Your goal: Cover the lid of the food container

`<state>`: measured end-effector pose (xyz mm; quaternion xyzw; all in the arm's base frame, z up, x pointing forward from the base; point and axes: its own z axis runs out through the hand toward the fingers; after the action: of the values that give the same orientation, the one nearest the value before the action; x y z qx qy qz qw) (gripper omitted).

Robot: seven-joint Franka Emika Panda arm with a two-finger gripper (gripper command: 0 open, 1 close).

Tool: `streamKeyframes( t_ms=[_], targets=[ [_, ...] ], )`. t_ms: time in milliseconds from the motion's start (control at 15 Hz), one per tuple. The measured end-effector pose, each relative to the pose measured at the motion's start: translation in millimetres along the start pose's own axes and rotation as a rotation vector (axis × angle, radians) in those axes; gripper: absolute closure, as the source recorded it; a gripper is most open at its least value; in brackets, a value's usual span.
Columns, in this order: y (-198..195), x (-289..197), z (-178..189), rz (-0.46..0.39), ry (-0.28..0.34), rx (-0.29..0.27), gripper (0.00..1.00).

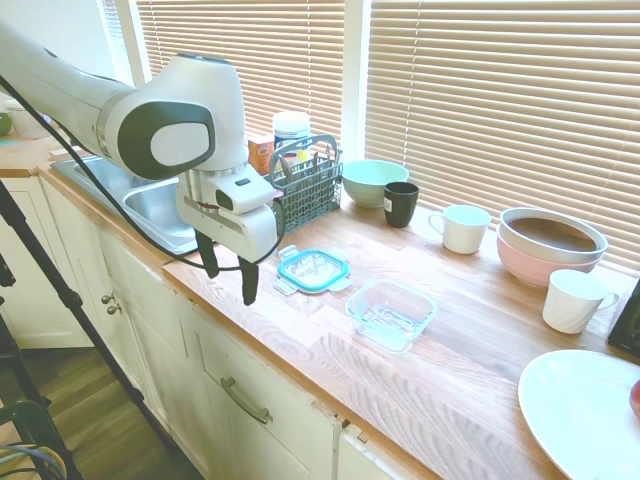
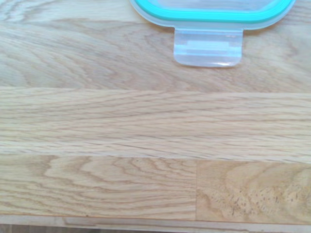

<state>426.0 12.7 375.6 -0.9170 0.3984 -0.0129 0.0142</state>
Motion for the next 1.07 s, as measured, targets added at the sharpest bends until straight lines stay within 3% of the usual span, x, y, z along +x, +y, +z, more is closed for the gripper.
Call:
streamKeyframes(
  t_ms=[533,800,1067],
  targets=[
    [-42.8,-45.7,11.0,0.007,0.045,0.005,0.0],
    [-82.4,-32.8,-0.5,0.045,0.135,-0.015,0.0],
    [-128.3,-10.9,16.6,0.093,0.249,-0.087,0.0]
  ],
)
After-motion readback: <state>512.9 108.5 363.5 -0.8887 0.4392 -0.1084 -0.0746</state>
